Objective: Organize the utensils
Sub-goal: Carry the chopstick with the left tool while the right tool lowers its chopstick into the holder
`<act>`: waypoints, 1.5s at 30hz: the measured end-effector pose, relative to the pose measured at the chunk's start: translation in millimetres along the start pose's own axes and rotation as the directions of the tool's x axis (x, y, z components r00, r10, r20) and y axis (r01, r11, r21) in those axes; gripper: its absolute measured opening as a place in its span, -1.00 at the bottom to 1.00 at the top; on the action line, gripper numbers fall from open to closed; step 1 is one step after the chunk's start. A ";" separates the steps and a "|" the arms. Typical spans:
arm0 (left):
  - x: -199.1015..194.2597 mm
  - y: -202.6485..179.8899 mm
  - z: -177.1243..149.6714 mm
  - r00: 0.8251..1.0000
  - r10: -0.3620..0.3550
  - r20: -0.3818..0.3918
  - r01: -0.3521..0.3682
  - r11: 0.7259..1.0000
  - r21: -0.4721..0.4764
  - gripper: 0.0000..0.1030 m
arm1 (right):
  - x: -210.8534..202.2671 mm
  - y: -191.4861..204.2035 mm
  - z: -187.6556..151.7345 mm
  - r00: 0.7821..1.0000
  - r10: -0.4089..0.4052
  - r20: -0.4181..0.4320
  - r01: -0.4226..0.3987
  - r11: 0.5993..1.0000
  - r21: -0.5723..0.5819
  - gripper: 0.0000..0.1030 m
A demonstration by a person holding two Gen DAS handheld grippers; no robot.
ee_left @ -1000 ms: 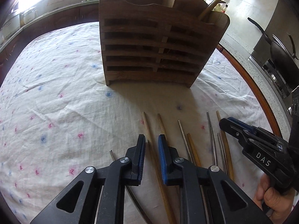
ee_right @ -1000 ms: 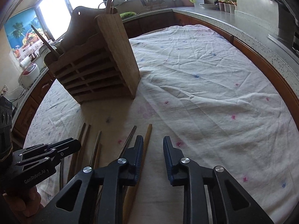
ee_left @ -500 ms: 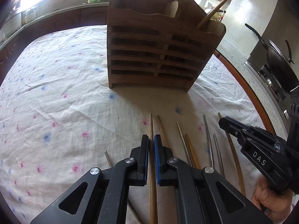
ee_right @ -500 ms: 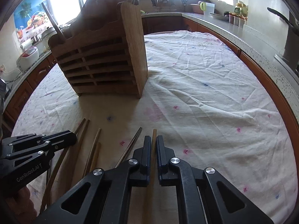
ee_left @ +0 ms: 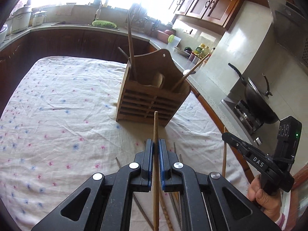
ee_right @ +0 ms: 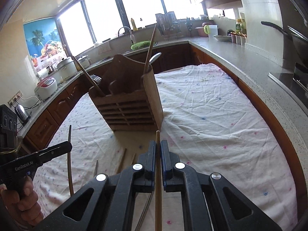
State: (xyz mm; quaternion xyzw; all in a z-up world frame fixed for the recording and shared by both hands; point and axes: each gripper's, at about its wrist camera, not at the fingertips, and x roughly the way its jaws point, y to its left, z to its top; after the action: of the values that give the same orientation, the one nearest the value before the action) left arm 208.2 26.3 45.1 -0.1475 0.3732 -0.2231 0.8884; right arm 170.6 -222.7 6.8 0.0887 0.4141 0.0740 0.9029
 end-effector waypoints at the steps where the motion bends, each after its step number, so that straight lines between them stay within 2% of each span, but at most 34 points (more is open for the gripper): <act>1: -9.7 0.1 1.4 1.000 -0.006 0.015 0.006 1.000 0.001 -0.92 | -6.3 1.2 2.2 1.000 0.005 0.014 -0.005 1.000 0.000 -0.91; 8: -66.1 -3.6 5.1 0.992 -0.035 0.119 0.033 0.999 0.019 -0.92 | -51.8 5.7 24.2 0.991 0.040 0.131 -0.042 0.999 0.008 -0.91; 14: -85.6 -1.3 7.6 0.985 -0.042 0.165 0.039 0.999 0.021 -0.92 | -76.4 9.8 45.5 0.972 0.047 0.232 -0.050 0.999 0.008 -0.91; 33: -75.8 -0.4 34.8 0.972 -0.011 0.234 0.004 1.000 0.030 -0.92 | -74.6 13.2 66.2 0.959 0.059 0.277 -0.063 0.998 0.008 -0.91; 39: -76.3 -3.9 65.1 0.953 -0.001 0.304 -0.014 0.999 0.048 -0.92 | -73.8 16.9 98.5 0.941 0.063 0.334 -0.068 0.998 0.005 -0.91; 45: -68.3 -8.6 102.1 0.915 0.026 0.402 -0.048 0.998 0.046 -0.92 | -66.1 17.2 146.9 0.911 0.064 0.407 -0.084 0.996 0.031 -0.91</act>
State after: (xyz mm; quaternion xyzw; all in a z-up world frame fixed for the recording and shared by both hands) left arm 237.7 63.3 158.7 -0.1586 0.1798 -0.1814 0.9537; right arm 238.6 -234.1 153.3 0.1392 0.2159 0.0785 0.9632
